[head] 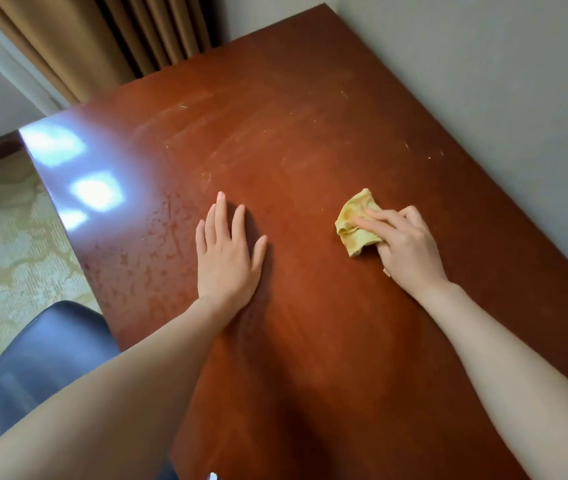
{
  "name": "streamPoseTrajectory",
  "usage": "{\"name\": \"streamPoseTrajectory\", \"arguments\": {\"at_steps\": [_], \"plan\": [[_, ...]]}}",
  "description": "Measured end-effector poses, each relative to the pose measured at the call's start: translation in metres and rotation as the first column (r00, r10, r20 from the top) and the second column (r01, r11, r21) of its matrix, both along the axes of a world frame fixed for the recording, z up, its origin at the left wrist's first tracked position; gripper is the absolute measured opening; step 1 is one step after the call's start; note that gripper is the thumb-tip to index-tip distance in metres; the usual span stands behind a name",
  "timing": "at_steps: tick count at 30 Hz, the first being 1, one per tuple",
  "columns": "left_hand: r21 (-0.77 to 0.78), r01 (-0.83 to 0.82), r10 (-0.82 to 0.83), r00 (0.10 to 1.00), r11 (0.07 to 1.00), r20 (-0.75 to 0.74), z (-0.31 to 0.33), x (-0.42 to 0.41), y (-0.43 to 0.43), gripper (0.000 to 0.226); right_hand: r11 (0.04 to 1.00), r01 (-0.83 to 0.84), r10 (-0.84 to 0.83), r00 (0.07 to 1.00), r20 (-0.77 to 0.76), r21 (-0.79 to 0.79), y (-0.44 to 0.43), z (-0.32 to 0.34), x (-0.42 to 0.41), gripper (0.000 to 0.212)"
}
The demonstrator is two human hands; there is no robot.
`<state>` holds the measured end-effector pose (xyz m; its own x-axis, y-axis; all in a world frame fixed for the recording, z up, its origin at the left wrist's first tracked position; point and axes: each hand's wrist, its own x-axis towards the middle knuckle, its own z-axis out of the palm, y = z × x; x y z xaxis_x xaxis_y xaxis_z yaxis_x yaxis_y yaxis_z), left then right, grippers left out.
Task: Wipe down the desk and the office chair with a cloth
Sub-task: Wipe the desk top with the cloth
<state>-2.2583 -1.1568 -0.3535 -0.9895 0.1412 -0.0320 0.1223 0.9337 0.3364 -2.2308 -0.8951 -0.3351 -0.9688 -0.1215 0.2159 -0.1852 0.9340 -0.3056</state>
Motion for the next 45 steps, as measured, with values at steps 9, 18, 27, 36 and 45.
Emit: {"name": "streamPoseTrajectory", "arguments": {"at_steps": [9, 18, 27, 36, 45], "plan": [[0.012, -0.049, 0.050, 0.999, 0.999, -0.021, -0.002, -0.001, 0.007, 0.054, 0.815, 0.573, -0.575, 0.818, 0.009, -0.091, -0.021, -0.008, -0.113, 0.041], [-0.057, -0.048, 0.048, 0.999, 0.997, -0.003, -0.006, -0.008, 0.006, 0.054, 0.970, 0.190, -0.195, 0.981, -0.019, -0.150, -0.088, -0.015, -0.098, 0.039], [-0.084, -0.054, 0.056, 0.998, 0.995, 0.016, -0.006, -0.009, 0.005, 0.052, 0.923, -0.350, 0.354, 0.935, 0.002, -0.159, -0.064, -0.014, 0.000, 0.051], [-0.079, -0.063, 0.064, 0.998, 0.995, 0.008, -0.005, -0.009, 0.006, 0.057, 0.982, -0.177, 0.176, 0.984, -0.018, -0.072, 0.037, -0.009, -0.011, 0.049], [-0.073, -0.052, 0.051, 0.999, 0.996, -0.019, -0.008, -0.011, 0.006, 0.057, 0.870, 0.491, -0.492, 0.862, -0.119, -0.037, 0.099, -0.013, -0.075, 0.040]]}}
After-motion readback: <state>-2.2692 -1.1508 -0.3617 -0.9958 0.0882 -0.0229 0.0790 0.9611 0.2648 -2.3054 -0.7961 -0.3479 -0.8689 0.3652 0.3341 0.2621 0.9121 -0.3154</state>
